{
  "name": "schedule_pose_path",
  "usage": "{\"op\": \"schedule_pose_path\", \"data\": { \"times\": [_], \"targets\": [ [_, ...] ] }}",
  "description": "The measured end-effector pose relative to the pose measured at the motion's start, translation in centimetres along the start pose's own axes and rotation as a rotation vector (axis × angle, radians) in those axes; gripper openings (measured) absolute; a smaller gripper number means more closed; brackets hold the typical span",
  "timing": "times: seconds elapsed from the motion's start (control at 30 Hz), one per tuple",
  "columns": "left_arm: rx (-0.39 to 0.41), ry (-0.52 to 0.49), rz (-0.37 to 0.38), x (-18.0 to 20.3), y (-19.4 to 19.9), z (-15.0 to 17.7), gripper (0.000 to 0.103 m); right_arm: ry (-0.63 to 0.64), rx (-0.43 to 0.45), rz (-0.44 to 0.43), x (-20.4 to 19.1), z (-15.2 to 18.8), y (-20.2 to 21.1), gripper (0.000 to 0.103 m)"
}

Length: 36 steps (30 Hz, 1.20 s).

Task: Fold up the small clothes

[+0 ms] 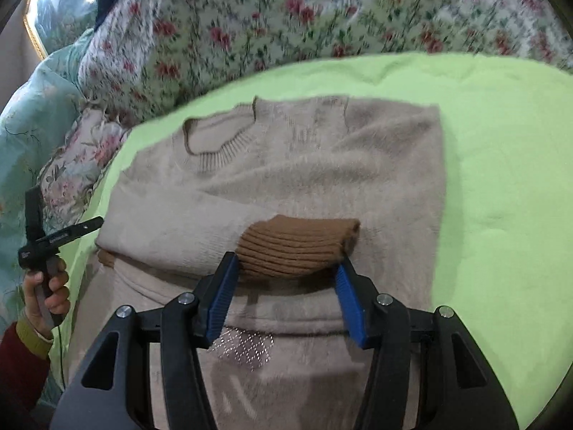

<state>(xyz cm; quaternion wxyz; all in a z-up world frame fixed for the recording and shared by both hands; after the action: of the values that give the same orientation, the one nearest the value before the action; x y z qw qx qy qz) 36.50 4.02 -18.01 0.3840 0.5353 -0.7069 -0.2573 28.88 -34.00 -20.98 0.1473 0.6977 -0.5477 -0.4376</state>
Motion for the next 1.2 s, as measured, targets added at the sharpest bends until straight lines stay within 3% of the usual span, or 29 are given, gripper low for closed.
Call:
{"op": "schedule_pose_path", "data": {
  "times": [0.03,0.07,0.1,0.23,0.3,0.37,0.4,0.47,0.53,0.6,0.63,0.73,0.83,0.87,0.93,1.03,1.1,1.2],
  "targets": [
    [-0.009,0.008,-0.002,-0.1,-0.4,0.2,0.063,-0.020,-0.006,-0.026,0.1,-0.1,-0.1,0.047],
    [-0.012,0.014,-0.008,-0.3,-0.8,0.3,0.063,-0.051,-0.016,-0.046,0.4,-0.3,-0.1,0.010],
    [-0.012,0.016,-0.013,-0.5,-0.9,0.3,0.064,-0.086,-0.021,-0.067,0.6,-0.4,0.2,0.005],
    [-0.010,0.000,-0.030,-0.6,-1.2,0.3,0.067,-0.185,0.066,-0.183,-0.4,-1.7,5.3,0.005],
    [-0.010,0.000,-0.032,-0.5,-1.3,0.4,0.069,-0.200,0.064,-0.153,-0.5,-1.5,6.7,0.005],
    [-0.014,-0.013,-0.050,-0.4,-1.5,0.5,0.071,-0.185,-0.017,-0.013,0.5,-0.4,5.1,0.006],
    [-0.016,-0.017,-0.057,-0.2,-1.7,0.3,0.071,-0.151,-0.103,0.121,1.6,0.9,3.5,0.006],
    [-0.018,-0.018,-0.065,-0.1,-1.6,0.2,0.071,-0.165,-0.126,0.302,3.5,1.6,3.0,0.006],
    [-0.015,-0.016,-0.066,-0.2,-1.5,0.3,0.071,-0.191,-0.027,0.292,2.4,0.7,4.6,0.008],
    [-0.013,-0.016,-0.070,-0.2,-1.6,0.3,0.072,-0.112,0.065,0.251,-1.2,-0.3,5.7,0.008],
    [-0.014,-0.018,-0.073,-0.1,-1.6,0.3,0.073,-0.061,0.068,0.220,-3.1,-0.4,5.3,0.008],
    [-0.014,-0.023,-0.090,-0.4,-1.6,0.3,0.079,0.006,-0.006,0.103,-7.3,0.5,2.0,0.009],
    [-0.023,-0.017,-0.088,-1.3,-1.3,0.7,0.083,-0.046,-0.164,0.281,-3.5,3.1,-1.9,0.009],
    [-0.027,-0.019,-0.076,-1.4,-0.9,0.8,0.083,-0.084,-0.165,0.266,-2.7,3.5,-2.0,0.004],
    [-0.037,-0.041,-0.047,-1.2,0.3,1.6,0.082,-0.136,-0.139,0.238,-2.3,3.9,-0.2,0.004],
    [-0.034,-0.034,0.020,-0.6,3.1,3.4,0.082,-0.136,-0.045,0.222,-3.0,4.0,4.2,0.017],
    [-0.028,-0.008,0.083,-0.1,5.8,5.4,0.082,-0.138,0.006,0.162,-4.0,5.0,7.4,0.038],
    [-0.021,0.031,0.170,0.4,9.6,9.6,0.082,-0.125,0.026,0.106,-4.7,6.5,9.9,0.040]
  ]
}}
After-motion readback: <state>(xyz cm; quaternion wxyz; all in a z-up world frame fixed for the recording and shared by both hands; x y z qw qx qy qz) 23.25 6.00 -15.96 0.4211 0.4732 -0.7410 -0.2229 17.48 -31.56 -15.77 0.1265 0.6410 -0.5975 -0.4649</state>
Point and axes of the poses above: each gripper's, at about its wrist camera, not at the fingertips, and y roughly against the way its jaws point, x to its right, z to its underside, the point moved 10 cm from there along -y, roughly the way its jaws point, and after that the axes turned 8 degrees about z, right-handed, at the moved point
